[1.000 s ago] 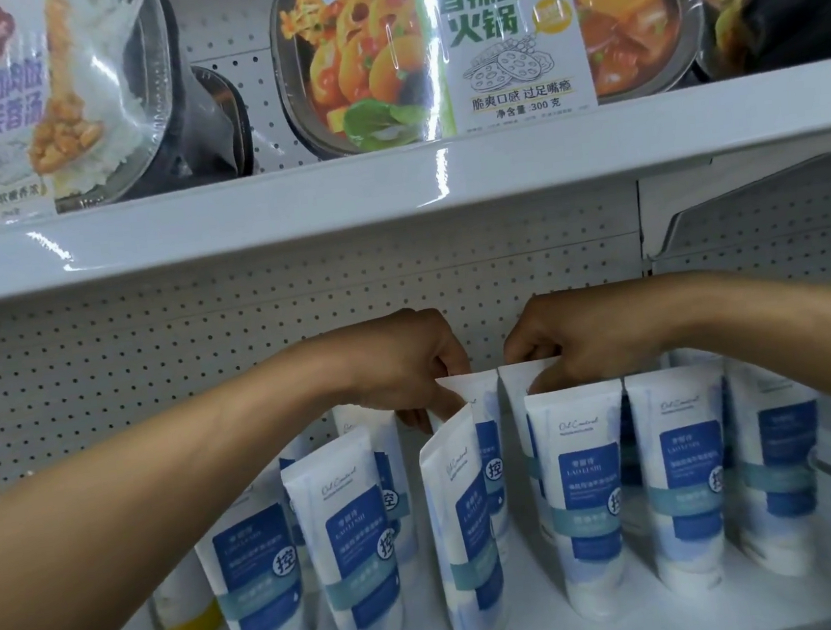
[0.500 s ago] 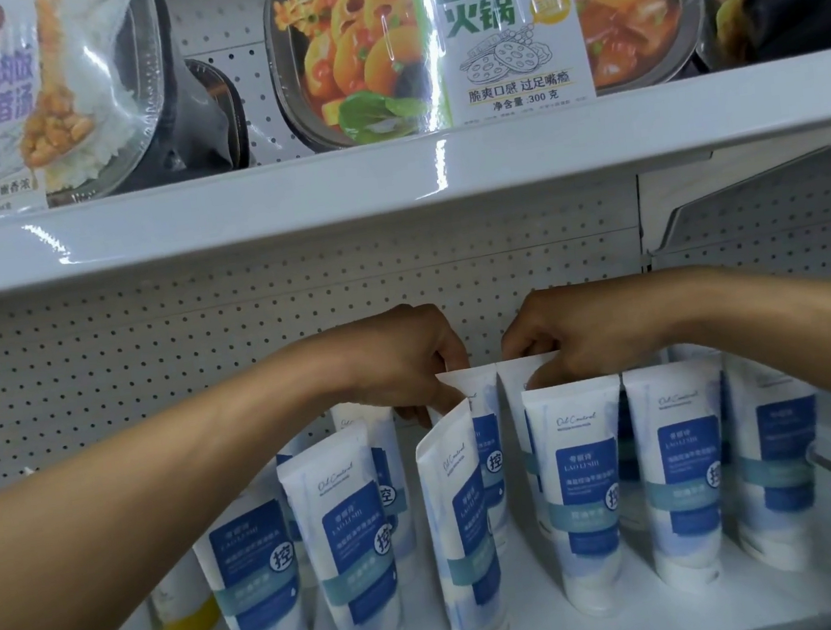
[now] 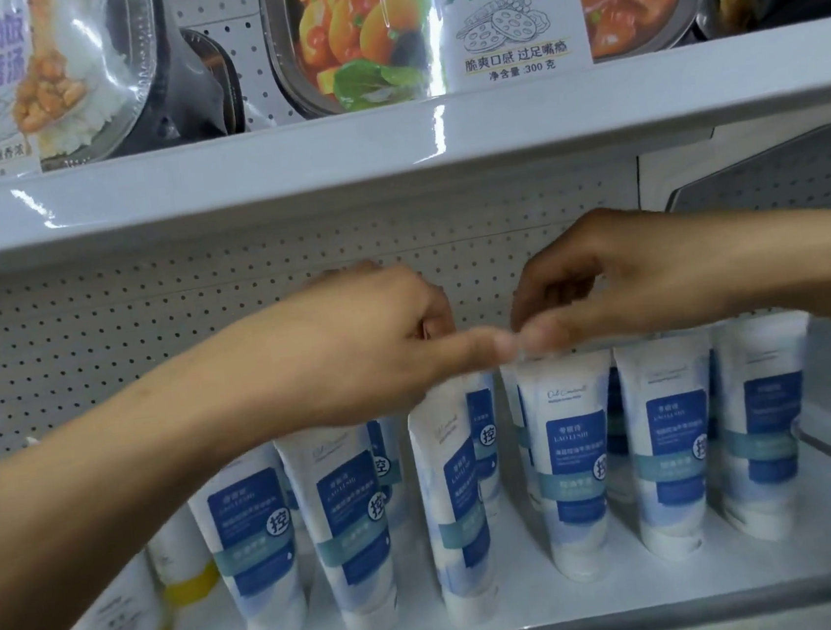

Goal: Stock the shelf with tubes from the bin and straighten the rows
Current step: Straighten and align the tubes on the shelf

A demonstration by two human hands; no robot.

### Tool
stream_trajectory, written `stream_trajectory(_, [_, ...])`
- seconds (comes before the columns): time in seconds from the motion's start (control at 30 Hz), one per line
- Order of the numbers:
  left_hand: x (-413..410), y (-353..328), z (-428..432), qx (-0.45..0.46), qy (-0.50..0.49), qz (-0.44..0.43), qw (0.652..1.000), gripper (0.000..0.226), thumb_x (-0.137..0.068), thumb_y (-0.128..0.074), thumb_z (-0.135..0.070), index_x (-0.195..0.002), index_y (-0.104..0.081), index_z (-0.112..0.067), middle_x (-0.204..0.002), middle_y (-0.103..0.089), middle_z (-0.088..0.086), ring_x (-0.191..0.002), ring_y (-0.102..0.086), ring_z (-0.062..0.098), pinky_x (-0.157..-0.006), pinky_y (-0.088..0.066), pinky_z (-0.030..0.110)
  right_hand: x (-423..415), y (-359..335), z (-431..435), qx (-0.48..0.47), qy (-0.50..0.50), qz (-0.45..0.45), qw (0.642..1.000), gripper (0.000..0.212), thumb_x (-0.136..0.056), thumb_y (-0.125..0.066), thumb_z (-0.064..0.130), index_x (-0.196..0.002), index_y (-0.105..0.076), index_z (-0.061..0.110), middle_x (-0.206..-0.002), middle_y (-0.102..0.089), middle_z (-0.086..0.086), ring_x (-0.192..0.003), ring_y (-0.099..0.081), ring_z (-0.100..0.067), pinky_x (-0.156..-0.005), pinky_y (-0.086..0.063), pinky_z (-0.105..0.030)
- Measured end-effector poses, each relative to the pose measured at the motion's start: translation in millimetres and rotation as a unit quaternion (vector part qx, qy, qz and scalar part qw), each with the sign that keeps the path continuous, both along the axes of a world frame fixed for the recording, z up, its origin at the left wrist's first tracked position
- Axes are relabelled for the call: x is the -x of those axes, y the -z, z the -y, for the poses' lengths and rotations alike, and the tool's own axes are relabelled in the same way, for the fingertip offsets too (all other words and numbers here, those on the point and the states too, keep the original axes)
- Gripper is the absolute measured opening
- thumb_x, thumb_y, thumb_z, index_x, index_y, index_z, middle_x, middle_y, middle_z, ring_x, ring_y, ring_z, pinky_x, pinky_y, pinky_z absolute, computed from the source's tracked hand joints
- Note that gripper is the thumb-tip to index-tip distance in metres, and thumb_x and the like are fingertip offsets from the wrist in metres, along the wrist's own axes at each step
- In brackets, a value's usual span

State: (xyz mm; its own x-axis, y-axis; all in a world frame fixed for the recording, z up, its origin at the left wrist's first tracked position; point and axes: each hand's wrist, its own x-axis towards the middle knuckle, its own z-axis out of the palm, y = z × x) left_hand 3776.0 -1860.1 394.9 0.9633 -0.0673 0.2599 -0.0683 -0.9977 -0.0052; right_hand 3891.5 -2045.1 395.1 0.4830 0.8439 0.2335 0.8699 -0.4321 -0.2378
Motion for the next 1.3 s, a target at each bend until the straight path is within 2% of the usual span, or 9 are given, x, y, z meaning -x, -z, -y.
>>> stream_trajectory(0.1, [3.4, 14.1, 6.2, -0.072, -0.046, -0.031, 0.996, 0.065, -0.061, -0.054, -0.085, -0.101, -0.065, -0.036, -0.09, -0.066, -0.016, -0.078, -0.06, 0.003, -0.073, -0.056, 0.033, 7.2, 9.5, -3.2, 0.111, 0.015, -0.003, 0.994, 0.039, -0.073, -0.065, 0.064, -0.102, -0.067, 0.036, -0.095, -0.07, 0.024, -0.088, -0.066, 0.004, -0.084, -0.055, -0.027])
stream_trajectory(0.17, [-1.8, 21.6, 5.6, -0.086, -0.038, -0.014, 0.995, 0.055, -0.064, -0.068, -0.072, -0.101, -0.067, -0.032, -0.091, -0.067, -0.011, -0.081, -0.06, 0.007, -0.074, -0.055, 0.036, 8.8, 17.8, -5.3, 0.131, 0.022, -0.002, 0.991, 0.027, -0.078, -0.069, 0.053, -0.096, -0.067, 0.033, -0.092, -0.07, 0.021, -0.083, -0.067, 0.0, -0.081, -0.057, -0.033])
stream_trajectory(0.3, [-11.6, 27.2, 2.3, -0.054, -0.004, 0.001, 0.999, 0.035, -0.071, -0.077, -0.052, -0.094, -0.071, -0.027, -0.087, -0.069, -0.009, -0.08, -0.061, 0.009, -0.074, -0.055, 0.035, 9.0, 28.0, -5.0, 0.143, 0.047, 0.018, 0.988, 0.023, -0.082, -0.069, 0.047, -0.095, -0.064, 0.028, -0.093, -0.068, 0.016, -0.082, -0.065, -0.003, -0.08, -0.056, -0.034])
stream_trajectory(0.47, [-21.6, 30.2, -0.1, 0.041, 0.027, 0.006, 0.999, 0.026, -0.072, -0.08, -0.04, -0.094, -0.073, -0.029, -0.087, -0.072, -0.016, -0.079, -0.061, -0.005, -0.074, -0.055, 0.025, 6.7, 29.7, -5.5, 0.125, 0.035, 0.02, 0.991, 0.023, -0.083, -0.07, 0.042, -0.096, -0.065, 0.025, -0.093, -0.07, 0.014, -0.082, -0.065, -0.003, -0.077, -0.055, -0.03])
stream_trajectory(0.6, [-28.3, 31.5, -0.4, 0.073, 0.042, -0.003, 0.996, 0.024, -0.074, -0.08, -0.035, -0.095, -0.073, -0.03, -0.088, -0.073, -0.017, -0.078, -0.063, -0.008, -0.072, -0.053, 0.017, 4.0, 31.3, -5.0, 0.109, 0.024, 0.011, 0.994, 0.021, -0.083, -0.07, 0.041, -0.091, -0.065, 0.023, -0.088, -0.07, 0.013, -0.078, -0.064, -0.003, -0.072, -0.053, -0.029])
stream_trajectory(0.77, [-29.3, 31.3, -3.3, 0.113, 0.056, -0.031, 0.991, 0.021, -0.075, -0.08, -0.029, -0.095, -0.073, -0.026, -0.087, -0.074, -0.017, -0.075, -0.066, -0.006, -0.077, -0.057, 0.026, 2.9, 31.8, -4.6, 0.102, 0.015, 0.003, 0.995, 0.02, -0.083, -0.07, 0.04, -0.091, -0.065, 0.023, -0.088, -0.07, 0.014, -0.078, -0.065, -0.002, -0.073, -0.055, -0.03])
stream_trajectory(1.03, [-26.5, 29.9, -2.3, 0.122, 0.052, -0.057, 0.99, 0.022, -0.077, -0.079, -0.03, -0.097, -0.071, -0.027, -0.091, -0.074, -0.015, -0.079, -0.067, -0.001, -0.081, -0.057, 0.031, 3.0, 31.2, -3.8, 0.107, 0.021, -0.008, 0.994, 0.023, -0.082, -0.07, 0.044, -0.094, -0.065, 0.026, -0.092, -0.071, 0.015, -0.08, -0.067, -0.002, -0.077, -0.057, -0.036])
stream_trajectory(1.17, [-25.2, 31.1, -0.6, 0.111, 0.048, -0.073, 0.99, 0.027, -0.075, -0.08, -0.032, -0.099, -0.07, -0.029, -0.092, -0.074, -0.015, -0.079, -0.068, -0.001, -0.079, -0.058, 0.03, 5.0, 30.3, -3.7, 0.104, 0.019, -0.025, 0.994, 0.021, -0.079, -0.072, 0.045, -0.094, -0.064, 0.032, -0.092, -0.07, 0.021, -0.079, -0.067, 0.002, -0.076, -0.058, -0.031])
stream_trajectory(1.3, [-21.0, 16.2, -6.2, 0.123, 0.054, -0.037, 0.99, 0.024, -0.08, -0.075, -0.036, -0.103, -0.07, -0.031, -0.094, -0.073, -0.015, -0.085, -0.067, -0.002, -0.086, -0.056, 0.029, 3.5, 25.2, -1.6, 0.085, 0.009, -0.025, 0.996, 0.021, -0.081, -0.068, 0.048, -0.095, -0.064, 0.033, -0.093, -0.07, 0.021, -0.082, -0.067, 0.001, -0.079, -0.058, -0.031])
